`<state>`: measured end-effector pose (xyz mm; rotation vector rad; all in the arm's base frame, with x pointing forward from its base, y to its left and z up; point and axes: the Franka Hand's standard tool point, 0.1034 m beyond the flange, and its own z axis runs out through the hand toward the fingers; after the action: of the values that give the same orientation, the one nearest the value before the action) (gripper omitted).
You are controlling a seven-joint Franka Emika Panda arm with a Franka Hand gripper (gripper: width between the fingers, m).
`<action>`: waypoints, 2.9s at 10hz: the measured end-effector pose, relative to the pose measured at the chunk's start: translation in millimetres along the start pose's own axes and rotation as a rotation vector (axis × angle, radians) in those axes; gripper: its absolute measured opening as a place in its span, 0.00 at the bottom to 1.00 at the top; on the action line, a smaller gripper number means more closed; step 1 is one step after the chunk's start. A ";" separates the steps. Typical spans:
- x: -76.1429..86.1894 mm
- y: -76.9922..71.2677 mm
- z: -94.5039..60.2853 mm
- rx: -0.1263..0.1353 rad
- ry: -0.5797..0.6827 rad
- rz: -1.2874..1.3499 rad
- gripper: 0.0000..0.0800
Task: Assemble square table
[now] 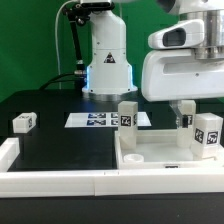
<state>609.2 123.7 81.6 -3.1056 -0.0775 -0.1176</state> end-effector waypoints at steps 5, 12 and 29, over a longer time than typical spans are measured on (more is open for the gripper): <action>1.4 3.7 0.7 -0.003 0.016 -0.139 0.56; 1.3 4.5 0.9 0.001 0.017 0.109 0.36; -0.6 3.1 2.8 0.020 0.011 1.136 0.63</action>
Offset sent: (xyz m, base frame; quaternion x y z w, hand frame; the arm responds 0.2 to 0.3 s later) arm 0.0000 0.0000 0.0000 0.0000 0.0000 -0.0650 0.9979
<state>609.0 120.7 78.6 -2.6136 1.5777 -0.0861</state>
